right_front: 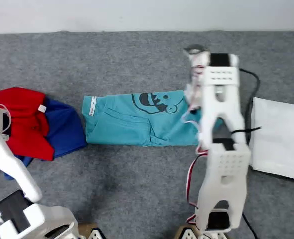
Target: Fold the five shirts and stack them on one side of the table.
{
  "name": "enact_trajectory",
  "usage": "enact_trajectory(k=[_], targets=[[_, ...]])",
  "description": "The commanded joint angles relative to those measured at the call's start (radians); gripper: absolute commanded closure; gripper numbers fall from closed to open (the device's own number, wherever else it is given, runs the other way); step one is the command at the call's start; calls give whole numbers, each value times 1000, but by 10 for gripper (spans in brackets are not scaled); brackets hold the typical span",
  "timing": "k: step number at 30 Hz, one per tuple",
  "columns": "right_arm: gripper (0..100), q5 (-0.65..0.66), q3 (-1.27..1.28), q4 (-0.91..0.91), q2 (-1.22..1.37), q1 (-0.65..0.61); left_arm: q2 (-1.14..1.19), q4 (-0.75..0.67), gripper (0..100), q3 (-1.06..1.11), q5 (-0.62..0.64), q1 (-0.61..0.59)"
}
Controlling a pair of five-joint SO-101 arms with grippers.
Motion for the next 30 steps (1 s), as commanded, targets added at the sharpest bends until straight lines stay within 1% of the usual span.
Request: enact_trajectory(k=[1,5,7,13,20,30], targets=[[989,17,-11,22,-153,-130,-48,-9,985,-5,-3,0],[989,18,-11,12,-193,-286,-48,-15,985,-5,-3,5],[989,18,-11,-22,-191,-351,-48,-15,985,-5,-3,6],[989,18,-11,-147,-142,-487,-48,-17,985,-5,-3,6],[989,18,-11,-259,-38,-581,-46,-44,985,-4,-3,3],[988,18,-11,-357,12,-648,-46,-44,985,-4,-3,0]])
